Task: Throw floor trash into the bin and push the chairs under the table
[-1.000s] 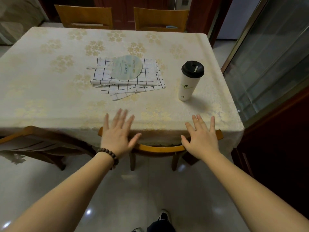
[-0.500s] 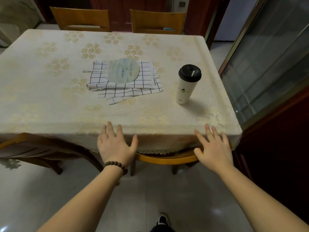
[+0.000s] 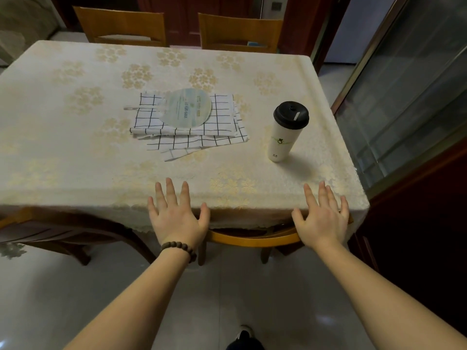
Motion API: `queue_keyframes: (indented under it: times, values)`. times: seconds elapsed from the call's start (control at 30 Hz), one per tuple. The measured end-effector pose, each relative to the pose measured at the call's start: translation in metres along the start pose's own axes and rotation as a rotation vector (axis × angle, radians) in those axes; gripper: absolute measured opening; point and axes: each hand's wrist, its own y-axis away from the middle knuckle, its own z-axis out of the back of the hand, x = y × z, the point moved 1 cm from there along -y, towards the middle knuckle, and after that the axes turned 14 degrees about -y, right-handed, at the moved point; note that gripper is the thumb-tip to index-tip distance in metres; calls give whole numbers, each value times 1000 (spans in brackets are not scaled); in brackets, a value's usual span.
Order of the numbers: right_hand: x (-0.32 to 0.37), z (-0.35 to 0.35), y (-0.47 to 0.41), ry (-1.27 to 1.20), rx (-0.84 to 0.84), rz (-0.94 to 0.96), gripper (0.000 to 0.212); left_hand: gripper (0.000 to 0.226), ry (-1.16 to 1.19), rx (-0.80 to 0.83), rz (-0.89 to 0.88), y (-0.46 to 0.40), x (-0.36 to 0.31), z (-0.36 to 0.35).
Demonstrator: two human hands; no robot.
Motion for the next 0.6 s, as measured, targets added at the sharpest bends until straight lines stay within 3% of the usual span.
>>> queue_keyframes:
  times: [0.4,0.6]
  values:
    - [11,8,3,-12,66,-34,59,78,-16,180,-130,-14,13,4]
    - [36,28,38,-385,82,9,58,77,213,176,-218,9,27,31]
